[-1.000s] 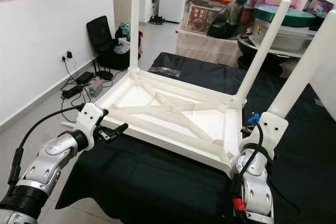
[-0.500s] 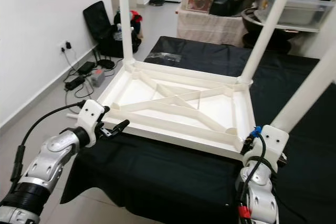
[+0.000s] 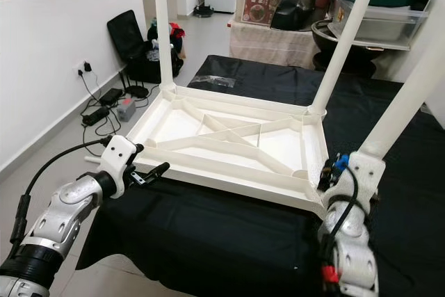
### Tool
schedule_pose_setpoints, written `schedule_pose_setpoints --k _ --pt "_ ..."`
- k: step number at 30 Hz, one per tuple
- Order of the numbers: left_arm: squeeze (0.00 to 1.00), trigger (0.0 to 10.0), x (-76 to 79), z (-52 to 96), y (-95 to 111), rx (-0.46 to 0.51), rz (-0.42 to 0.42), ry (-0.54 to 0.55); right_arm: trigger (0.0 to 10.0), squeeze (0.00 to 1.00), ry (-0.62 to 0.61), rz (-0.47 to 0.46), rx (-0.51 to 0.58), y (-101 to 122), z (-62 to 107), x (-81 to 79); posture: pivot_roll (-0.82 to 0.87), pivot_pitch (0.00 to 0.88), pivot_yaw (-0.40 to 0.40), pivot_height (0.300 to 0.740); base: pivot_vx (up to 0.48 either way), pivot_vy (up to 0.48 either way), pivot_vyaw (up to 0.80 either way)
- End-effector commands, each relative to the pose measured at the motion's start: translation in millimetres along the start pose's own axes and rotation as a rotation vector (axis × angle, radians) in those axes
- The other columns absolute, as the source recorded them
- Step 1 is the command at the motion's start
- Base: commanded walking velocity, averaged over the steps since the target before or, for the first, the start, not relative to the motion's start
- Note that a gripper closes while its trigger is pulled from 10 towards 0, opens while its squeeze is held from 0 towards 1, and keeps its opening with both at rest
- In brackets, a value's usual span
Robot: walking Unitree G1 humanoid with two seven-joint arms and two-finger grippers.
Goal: Building children table
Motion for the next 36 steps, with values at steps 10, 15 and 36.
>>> schedule_pose_setpoints --k 10,15,36 --pt "0.0 10.0 -3.3 1.7 -2 -0.017 -0.018 -0.004 10.0 0.0 0.124 0.042 -0.002 11 -34.3 6.3 0.05 0.0 -0.051 0.74 0.0 0.0 0.0" --pt "0.0 10.0 -3.6 2.5 -3 -0.019 -0.018 -0.003 10.0 0.0 0.159 0.018 -0.01 10 -36.5 3.6 0.05 0.0 -0.053 0.74 0.0 0.0 0.0" --pt "0.0 10.0 -2.0 0.8 -3 -0.019 -0.021 -0.019 0.0 0.0 0.69 -0.074 0.019 6 -11.8 -34.9 0.05 0.0 -0.044 0.74 0.0 0.0 0.0"
Point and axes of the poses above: a point about 5 cm out from each wrist's last joint towards the gripper, its own z axis pointing back from the gripper into the wrist, its own y axis along the axis of the wrist's last joint, x = y × z, the point moved 2 cm from there along -z, pointing out of the wrist towards the gripper, and after that the axes turned 4 degrees about -z, right-handed, at the moved point
